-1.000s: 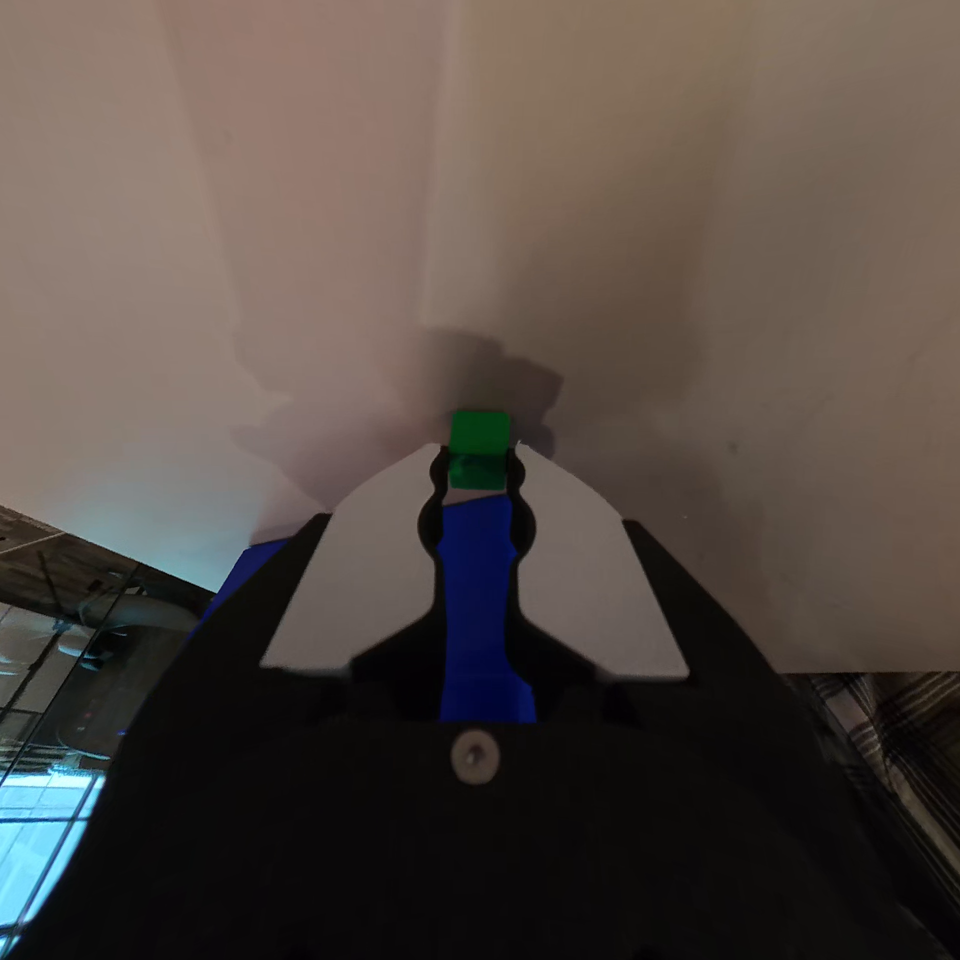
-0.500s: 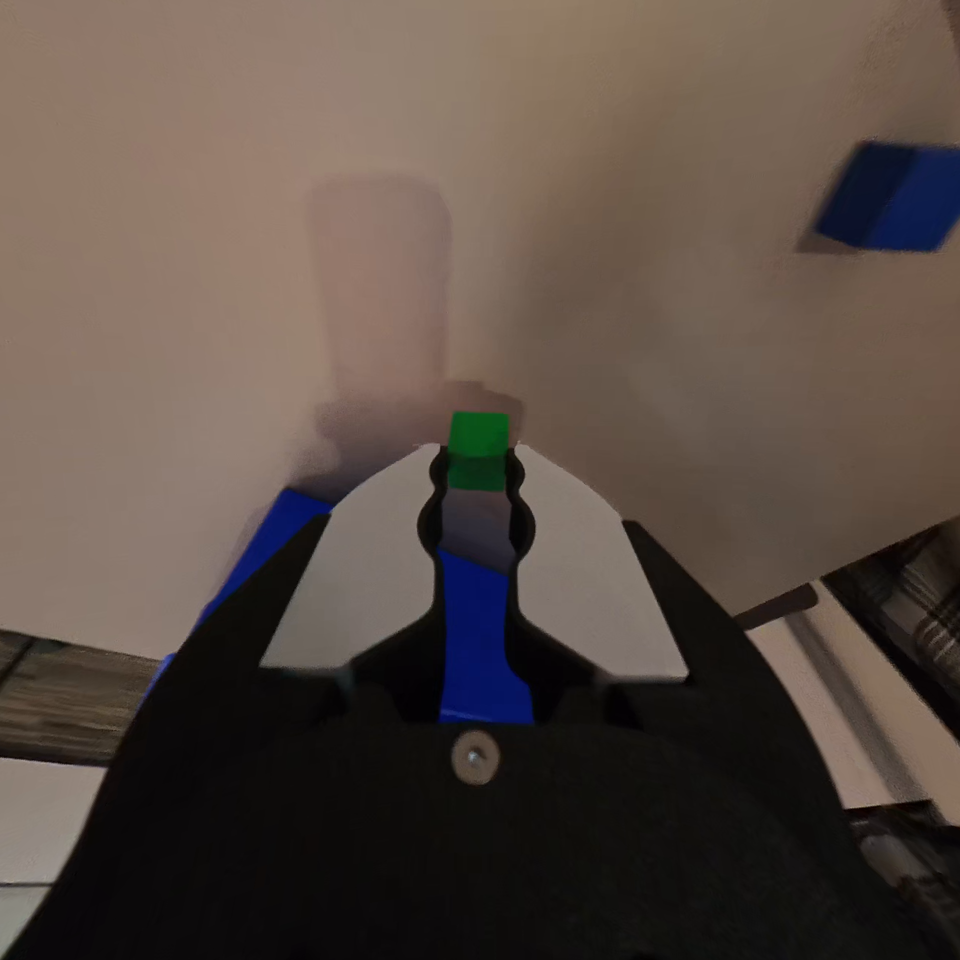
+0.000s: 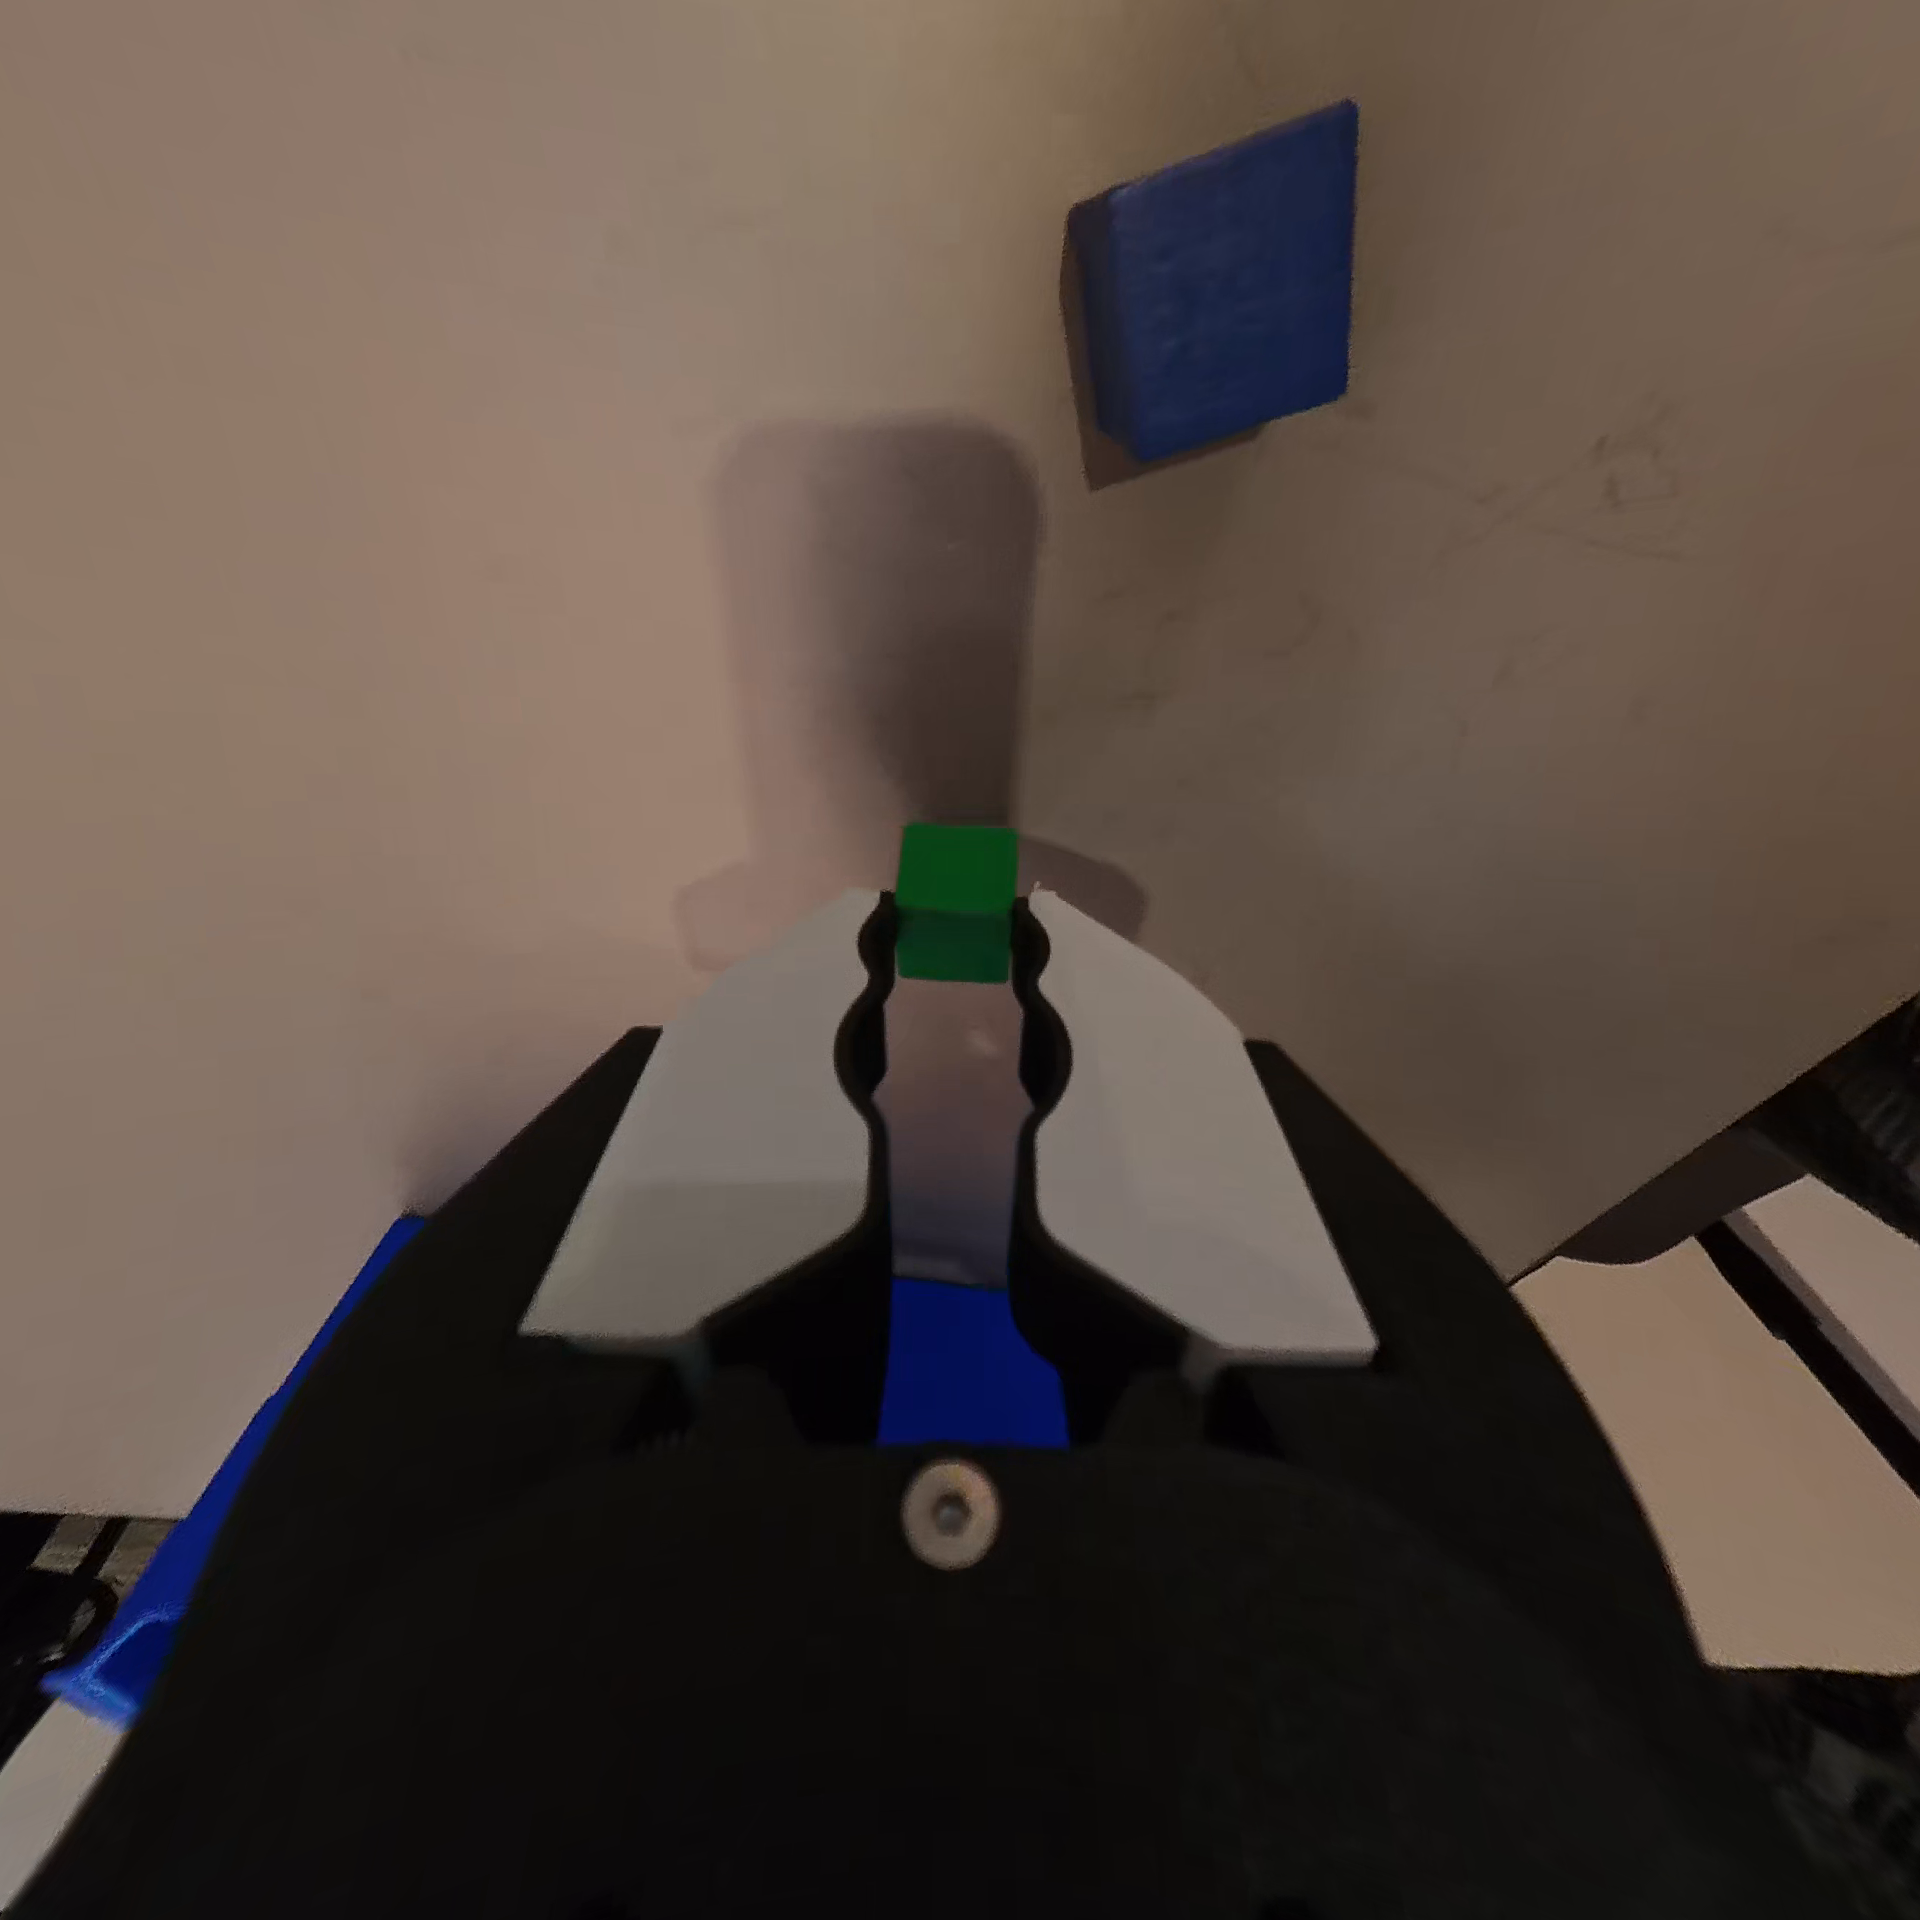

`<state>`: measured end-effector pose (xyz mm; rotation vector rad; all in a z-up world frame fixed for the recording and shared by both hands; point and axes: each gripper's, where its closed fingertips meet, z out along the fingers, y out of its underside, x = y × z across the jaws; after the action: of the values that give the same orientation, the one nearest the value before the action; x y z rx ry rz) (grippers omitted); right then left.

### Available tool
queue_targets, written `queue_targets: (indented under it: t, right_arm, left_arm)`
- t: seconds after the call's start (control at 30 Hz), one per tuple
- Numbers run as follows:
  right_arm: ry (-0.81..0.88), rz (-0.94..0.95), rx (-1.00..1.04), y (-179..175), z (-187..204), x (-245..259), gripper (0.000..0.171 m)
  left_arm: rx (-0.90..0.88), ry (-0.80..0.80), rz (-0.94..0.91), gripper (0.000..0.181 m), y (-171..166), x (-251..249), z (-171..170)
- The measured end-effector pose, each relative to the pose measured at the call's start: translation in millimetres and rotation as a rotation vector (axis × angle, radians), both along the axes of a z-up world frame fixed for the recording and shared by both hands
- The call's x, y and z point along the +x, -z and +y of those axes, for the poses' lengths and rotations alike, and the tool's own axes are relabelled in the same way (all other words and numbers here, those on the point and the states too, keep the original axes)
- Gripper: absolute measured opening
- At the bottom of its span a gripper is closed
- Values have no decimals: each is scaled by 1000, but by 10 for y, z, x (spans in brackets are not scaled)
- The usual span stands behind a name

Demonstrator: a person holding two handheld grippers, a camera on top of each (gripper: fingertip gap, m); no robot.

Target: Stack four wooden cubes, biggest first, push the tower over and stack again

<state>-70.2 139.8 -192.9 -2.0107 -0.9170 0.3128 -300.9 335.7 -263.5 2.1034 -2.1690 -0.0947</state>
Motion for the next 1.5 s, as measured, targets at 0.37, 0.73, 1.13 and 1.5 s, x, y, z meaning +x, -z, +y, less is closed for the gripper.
queue_targets:
  t: [0.37,0.73,1.13,1.5]
  right_arm:
    - [1,-48,-42,33,130,21,92]
    - [-145,-228,-144,-34,892,-261,85]
    - [-283,-475,-434,393,1533,-783,82]
    - [-294,-624,-619,782,1643,-889,71]
  left_arm:
    - [-20,1,-155,32,35,11,-115]
    - [143,-262,-837,87,-980,237,-46]
    - [269,-429,-1187,81,-1605,38,-370]
    - [315,-366,-1313,73,-1866,-83,-444]
